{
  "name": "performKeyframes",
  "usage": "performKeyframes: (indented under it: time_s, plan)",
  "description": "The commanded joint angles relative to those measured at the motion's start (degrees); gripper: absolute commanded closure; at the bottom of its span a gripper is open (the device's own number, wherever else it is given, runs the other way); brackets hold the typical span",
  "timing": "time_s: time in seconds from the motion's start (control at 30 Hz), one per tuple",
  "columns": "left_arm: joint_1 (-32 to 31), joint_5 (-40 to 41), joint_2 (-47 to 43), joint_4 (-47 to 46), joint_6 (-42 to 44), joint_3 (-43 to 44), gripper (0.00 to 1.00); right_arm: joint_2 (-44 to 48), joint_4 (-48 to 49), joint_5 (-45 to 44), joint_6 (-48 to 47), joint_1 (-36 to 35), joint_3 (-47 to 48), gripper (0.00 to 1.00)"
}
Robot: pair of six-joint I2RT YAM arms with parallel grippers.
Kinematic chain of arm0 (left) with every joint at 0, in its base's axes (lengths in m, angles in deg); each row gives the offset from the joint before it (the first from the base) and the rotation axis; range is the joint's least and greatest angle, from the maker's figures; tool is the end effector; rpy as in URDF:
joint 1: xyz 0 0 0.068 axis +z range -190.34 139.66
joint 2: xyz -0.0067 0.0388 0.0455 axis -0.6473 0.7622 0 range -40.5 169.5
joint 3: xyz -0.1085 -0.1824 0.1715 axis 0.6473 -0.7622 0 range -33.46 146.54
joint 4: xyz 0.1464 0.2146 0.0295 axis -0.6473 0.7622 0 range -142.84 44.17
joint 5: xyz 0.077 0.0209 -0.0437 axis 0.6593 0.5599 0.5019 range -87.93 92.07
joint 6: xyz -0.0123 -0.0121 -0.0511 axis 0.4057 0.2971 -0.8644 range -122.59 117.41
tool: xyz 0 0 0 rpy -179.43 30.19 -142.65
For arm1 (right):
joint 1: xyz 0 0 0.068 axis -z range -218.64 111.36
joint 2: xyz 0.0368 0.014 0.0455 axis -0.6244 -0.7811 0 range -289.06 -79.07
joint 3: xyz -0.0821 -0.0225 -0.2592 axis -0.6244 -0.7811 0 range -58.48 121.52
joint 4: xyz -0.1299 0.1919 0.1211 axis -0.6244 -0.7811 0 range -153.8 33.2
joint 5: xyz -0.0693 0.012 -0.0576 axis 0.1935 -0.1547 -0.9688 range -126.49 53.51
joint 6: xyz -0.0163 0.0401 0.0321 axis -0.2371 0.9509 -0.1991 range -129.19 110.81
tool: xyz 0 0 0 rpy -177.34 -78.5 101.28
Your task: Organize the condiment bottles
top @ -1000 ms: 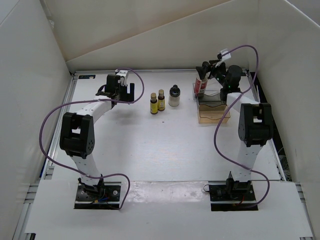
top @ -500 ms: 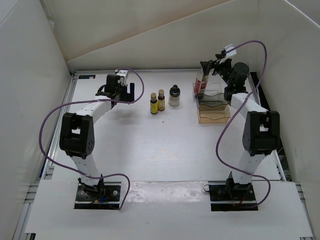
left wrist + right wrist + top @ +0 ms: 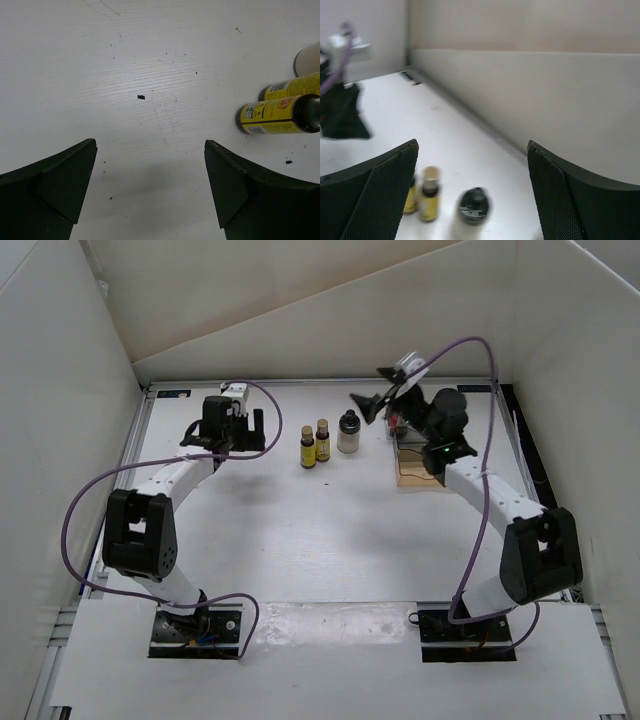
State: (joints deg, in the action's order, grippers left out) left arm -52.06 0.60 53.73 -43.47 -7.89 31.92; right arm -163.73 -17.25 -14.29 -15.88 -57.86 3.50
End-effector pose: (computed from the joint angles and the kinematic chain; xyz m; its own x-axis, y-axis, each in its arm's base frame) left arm 0.3613 -0.0759 0.2433 -0.6237 0.0350 -0.7809 0.1659 0.9822 -0.0885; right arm 0.3232 0.1269 0.3683 0.3473 0.0068 -0.9377 -0.6100 0.7611 -0.2204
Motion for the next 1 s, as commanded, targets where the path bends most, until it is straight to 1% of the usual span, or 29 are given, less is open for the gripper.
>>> performKeyframes:
  time_s: [0.0, 0.07, 0.13, 0.37, 0.47, 0.5, 0.57, 0.67, 0.73, 0.9, 0.97]
  plan:
    - [0.3, -0.3, -4.0, -1.7, -0.7, -1.5, 0.00, -0.6, -2.5, -0.4, -2.1, -5.3, -2.9, 0.10]
    - [0.4, -0.2, -4.7, -1.9, -0.9, -2.0, 0.00, -1.8, -2.2, -2.0, -3.5, -7.9, -4.9, 0.10]
    - [0.6, -0.3, -4.8, -1.9, -0.9, -2.2, 0.00, -3.4, -0.9, -2.3, -3.6, -8.3, -5.5, 0.10]
    - [1.3, -0.7, -4.4, -3.0, -2.0, -2.4, 0.00, -11.6, 2.5, -1.8, -1.3, -5.2, -4.1, 0.10]
    - [1.4, -0.7, -3.1, -3.1, -2.0, -1.6, 0.00, -15.5, 5.7, -0.8, 0.8, -3.4, -2.4, 0.10]
    - [1.4, -0.8, -2.3, -3.1, -2.1, -1.1, 0.00, -17.7, 5.9, -0.5, 1.7, -2.4, -1.5, 0.10]
    - [1.4, -0.8, -1.6, -2.9, -1.9, -0.7, 0.00, -19.1, 6.2, -0.4, 2.0, -2.1, 0.4, 0.10]
    - [1.5, -1.0, -0.1, -2.6, -2.0, 0.3, 0.00, -22.9, 5.9, 0.1, 2.2, -1.8, 4.7, 0.10]
    - [1.8, -0.9, 0.4, -2.5, -1.7, 1.0, 0.00, -25.8, 6.3, 0.3, 3.4, -1.0, 5.9, 0.10]
    - [2.1, -0.9, 2.6, -1.9, -1.5, 2.4, 0.00, -29.9, 5.7, 0.9, 4.6, -0.9, 11.1, 0.10]
    - [2.1, -0.8, 3.2, -1.7, -1.5, 3.0, 0.00, -31.2, 5.3, 0.9, 4.9, -0.9, 12.2, 0.11]
